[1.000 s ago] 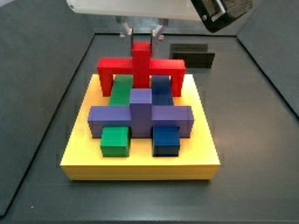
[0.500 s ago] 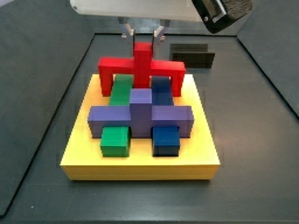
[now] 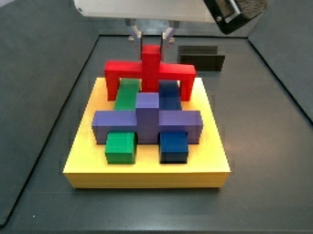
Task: Pick up the red object. Move up. Move to above the board. Insert the red object.
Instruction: Insert the red object.
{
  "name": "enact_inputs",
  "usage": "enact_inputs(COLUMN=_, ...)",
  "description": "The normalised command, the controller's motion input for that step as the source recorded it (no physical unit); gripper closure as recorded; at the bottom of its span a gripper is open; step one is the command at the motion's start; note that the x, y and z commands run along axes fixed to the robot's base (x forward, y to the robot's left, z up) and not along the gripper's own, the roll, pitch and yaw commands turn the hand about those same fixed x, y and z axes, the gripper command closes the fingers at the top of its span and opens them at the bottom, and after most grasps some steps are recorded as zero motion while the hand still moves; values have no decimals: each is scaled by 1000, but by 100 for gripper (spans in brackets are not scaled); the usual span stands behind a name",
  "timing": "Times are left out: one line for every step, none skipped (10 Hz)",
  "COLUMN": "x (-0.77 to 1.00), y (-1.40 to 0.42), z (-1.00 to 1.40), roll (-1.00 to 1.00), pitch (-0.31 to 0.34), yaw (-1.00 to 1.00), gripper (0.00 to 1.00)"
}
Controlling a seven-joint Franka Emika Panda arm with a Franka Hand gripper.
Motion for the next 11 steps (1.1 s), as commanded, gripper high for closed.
enact_inputs(x=271, y=3, z=-351, roll=-49, pitch=0, yaw=151, gripper=100)
enact_inputs(x=180, y=46, z=-320, roll=-44, pitch=0, yaw=106, gripper=100)
enact_inputs(x=0, y=54, z=-346, roll=-27, pitch=-70, yaw=0, gripper=100)
enact_inputs(x=-123, y=57, z=-486, roll=-64, pitch=-190, yaw=0, gripper=100)
enact_inputs(x=-171, y=63, z=-497, roll=-57, pitch=-217, yaw=0, gripper=100)
enact_inputs(x=-154, y=51, z=-517, roll=-80, pitch=-243, yaw=0, gripper=100)
enact_inputs(x=-137, y=37, z=-457, roll=-120, pitch=-267, yaw=0, gripper=100)
enact_inputs(x=-106, y=43, z=-420, roll=-147, pitch=-274, yaw=0, gripper=100)
enact_inputs(x=-66, y=0, z=-360, roll=-110, pitch=-244, yaw=0, gripper=100)
enact_inputs(x=0, y=0, z=0, roll=-20, pitch=-20, yaw=0, gripper=100)
enact_inputs(x=0, y=0, z=0, roll=0, pitch=0, yaw=0, gripper=100)
